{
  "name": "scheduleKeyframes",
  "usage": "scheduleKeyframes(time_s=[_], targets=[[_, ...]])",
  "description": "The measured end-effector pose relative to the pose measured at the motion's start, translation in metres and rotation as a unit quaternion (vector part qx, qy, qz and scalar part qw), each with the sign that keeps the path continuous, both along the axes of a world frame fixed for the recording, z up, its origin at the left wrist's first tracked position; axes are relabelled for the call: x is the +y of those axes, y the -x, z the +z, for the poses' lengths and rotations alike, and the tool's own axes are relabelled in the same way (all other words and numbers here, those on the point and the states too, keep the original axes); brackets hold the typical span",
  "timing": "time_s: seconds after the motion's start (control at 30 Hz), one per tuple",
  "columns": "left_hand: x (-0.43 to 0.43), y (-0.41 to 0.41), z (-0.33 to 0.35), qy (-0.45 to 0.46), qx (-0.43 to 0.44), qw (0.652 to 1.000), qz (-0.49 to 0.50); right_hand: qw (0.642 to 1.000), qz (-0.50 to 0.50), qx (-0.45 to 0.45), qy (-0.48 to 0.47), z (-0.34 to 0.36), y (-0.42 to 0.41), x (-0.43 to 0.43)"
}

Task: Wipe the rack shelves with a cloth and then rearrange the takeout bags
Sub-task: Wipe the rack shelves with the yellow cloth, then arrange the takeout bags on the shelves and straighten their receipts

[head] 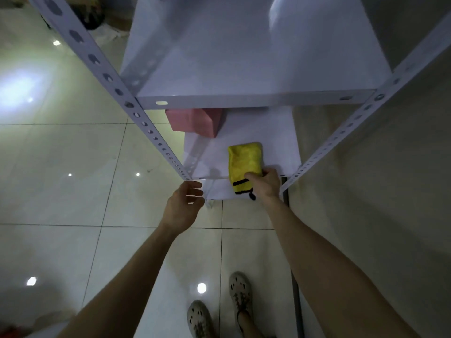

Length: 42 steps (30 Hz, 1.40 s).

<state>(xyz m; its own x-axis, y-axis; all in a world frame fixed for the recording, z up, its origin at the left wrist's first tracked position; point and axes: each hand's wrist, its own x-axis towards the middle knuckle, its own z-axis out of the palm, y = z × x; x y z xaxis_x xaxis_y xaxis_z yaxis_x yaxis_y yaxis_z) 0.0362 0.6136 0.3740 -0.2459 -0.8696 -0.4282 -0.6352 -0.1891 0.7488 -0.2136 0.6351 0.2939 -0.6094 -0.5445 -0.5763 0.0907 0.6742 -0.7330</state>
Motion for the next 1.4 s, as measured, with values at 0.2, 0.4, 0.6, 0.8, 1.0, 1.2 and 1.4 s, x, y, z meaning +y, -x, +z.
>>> scheduleKeyframes(time_s=[0.2, 0.4, 0.6, 0.8, 1.0, 1.2, 1.4], targets=[[-0.015, 0.012, 0.016, 0.017, 0.021, 1.000, 0.008, 0.926, 0.007, 0.324, 0.193, 0.050, 0.002, -0.007], [-0.014, 0.011, 0.007, 0.022, 0.024, 0.999, 0.005, 0.785, 0.427, 0.448, -0.024, 0.008, -0.005, 0.008], [-0.001, -0.002, -0.003, -0.011, 0.020, 1.000, 0.021, 0.786, 0.458, 0.413, -0.051, -0.001, -0.006, 0.014], [0.002, -0.021, 0.022, -0.023, -0.012, 0.999, -0.029, 0.819, 0.444, 0.359, -0.051, 0.027, -0.041, 0.045], [-0.017, -0.085, 0.058, 0.036, -0.139, 0.974, -0.178, 0.824, 0.503, 0.257, -0.034, 0.070, -0.109, 0.063], [-0.069, -0.193, 0.083, 0.084, -0.201, 0.951, -0.219, 0.811, 0.528, 0.253, 0.009, 0.119, -0.206, 0.018], [-0.149, -0.308, 0.118, 0.136, -0.230, 0.942, -0.203, 0.826, 0.498, 0.264, 0.008, 0.167, -0.304, -0.057]])
